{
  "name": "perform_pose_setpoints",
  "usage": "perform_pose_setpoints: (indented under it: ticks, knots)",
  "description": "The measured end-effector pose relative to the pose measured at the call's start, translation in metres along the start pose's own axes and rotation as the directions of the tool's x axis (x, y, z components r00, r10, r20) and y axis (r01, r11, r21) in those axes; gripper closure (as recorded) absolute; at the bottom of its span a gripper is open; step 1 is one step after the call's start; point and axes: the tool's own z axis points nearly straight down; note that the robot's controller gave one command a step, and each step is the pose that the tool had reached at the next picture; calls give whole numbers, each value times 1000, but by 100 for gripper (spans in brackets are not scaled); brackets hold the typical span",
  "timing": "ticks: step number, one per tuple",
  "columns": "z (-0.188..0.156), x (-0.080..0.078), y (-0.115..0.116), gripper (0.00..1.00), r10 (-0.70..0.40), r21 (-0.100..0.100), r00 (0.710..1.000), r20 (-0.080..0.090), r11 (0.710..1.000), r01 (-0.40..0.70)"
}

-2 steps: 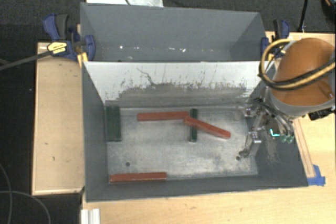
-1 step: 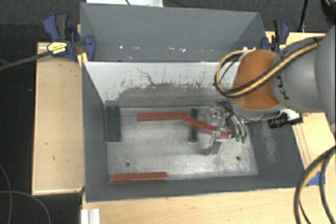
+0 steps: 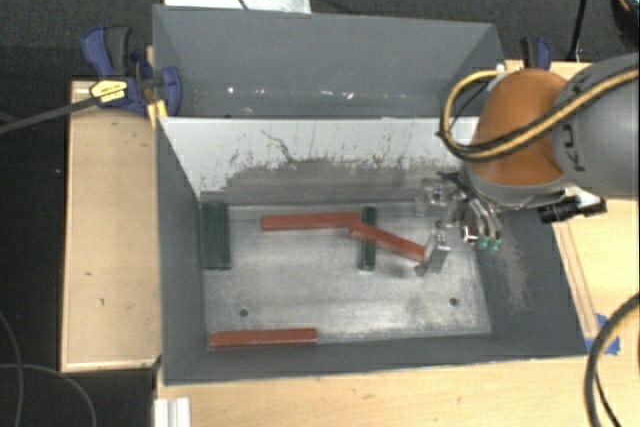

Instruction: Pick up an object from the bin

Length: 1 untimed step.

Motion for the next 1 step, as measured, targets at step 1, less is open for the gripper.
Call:
perform_pose_setpoints:
  ticks: [1]
  knots:
    - [2, 13, 9, 0, 140, -1, 990, -8, 990, -140]
